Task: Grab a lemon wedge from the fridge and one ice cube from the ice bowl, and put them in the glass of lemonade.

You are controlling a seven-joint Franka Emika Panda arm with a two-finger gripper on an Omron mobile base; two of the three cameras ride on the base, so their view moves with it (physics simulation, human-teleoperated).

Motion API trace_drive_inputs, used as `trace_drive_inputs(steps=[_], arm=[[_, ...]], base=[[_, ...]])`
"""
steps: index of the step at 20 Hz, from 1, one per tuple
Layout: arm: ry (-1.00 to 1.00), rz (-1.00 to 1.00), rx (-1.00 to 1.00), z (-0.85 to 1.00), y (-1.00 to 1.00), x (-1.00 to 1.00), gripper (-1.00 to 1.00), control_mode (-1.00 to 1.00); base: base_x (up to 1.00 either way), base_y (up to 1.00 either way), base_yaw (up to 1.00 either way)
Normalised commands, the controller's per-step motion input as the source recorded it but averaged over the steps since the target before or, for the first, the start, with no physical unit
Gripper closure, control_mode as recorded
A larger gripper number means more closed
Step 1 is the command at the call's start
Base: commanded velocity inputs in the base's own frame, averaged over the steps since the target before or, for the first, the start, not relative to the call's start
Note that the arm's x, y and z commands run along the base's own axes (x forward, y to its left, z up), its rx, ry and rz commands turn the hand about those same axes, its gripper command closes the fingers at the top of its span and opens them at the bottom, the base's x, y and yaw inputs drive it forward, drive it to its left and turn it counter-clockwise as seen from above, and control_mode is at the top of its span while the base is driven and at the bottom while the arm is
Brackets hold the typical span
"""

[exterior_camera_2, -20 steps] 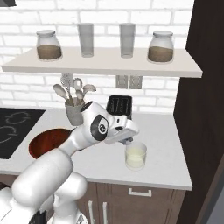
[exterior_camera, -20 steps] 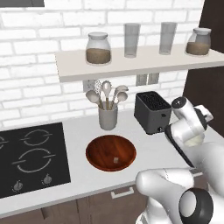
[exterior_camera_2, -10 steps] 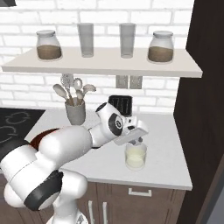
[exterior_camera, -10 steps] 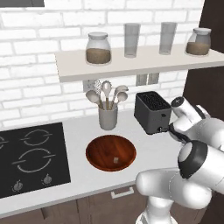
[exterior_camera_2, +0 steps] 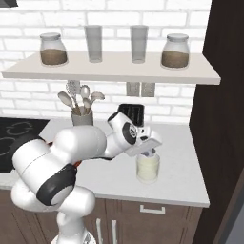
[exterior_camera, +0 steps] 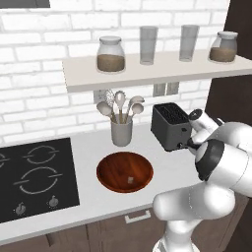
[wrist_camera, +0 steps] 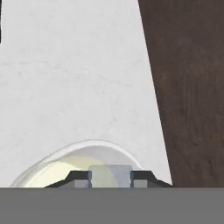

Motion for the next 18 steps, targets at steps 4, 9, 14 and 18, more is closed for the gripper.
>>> trace_drive_inputs(steps=[4,9,14,18], arm=[[0.0,-0.02,0.0,-0.02,-0.18,-0.29,-1.0,-1.0],[0.0,-0.04,0.0,0.0,-0.09,-0.4,-1.0,-1.0],[0.0,-0.06,-0.01,0.0,0.0,0.06,-1.0,-1.0],[-0.05,-0.06,0.0,0.29,0.04,-0.22,-1.0,-1.0]], base=[[0.0,0.0,0.0],[0.0,0.0,0.0],[0.0,0.0,0.0],[0.0,0.0,0.0]])
